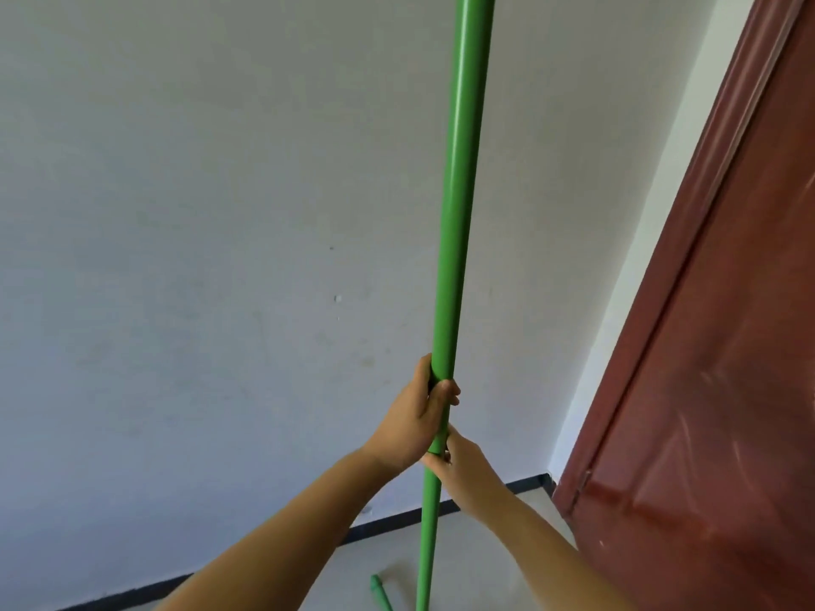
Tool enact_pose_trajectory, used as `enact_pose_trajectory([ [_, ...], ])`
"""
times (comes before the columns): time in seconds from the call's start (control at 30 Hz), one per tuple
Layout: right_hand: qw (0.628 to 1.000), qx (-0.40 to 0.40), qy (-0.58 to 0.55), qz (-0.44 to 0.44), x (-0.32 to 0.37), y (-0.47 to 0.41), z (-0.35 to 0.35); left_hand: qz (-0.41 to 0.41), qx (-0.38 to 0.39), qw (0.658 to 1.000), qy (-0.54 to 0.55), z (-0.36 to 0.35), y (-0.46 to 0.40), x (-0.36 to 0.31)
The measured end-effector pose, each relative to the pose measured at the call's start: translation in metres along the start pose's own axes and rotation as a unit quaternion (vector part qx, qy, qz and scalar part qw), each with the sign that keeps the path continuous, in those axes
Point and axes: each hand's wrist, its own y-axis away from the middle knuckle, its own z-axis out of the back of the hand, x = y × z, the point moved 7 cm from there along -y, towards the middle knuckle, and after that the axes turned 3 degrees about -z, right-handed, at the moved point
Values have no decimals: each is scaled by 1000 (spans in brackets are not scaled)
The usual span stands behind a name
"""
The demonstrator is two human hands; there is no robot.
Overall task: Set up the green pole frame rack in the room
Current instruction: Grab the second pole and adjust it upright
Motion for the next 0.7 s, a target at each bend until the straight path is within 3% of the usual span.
enact_pose_trajectory([
  [0.33, 990, 125, 18, 62, -4, -115, -13, 59, -112, 990, -59, 30, -68, 54],
  [0.7, 947, 265, 5, 181, 14, -175, -19, 184, -305, 926, -123, 44, -94, 59],
])
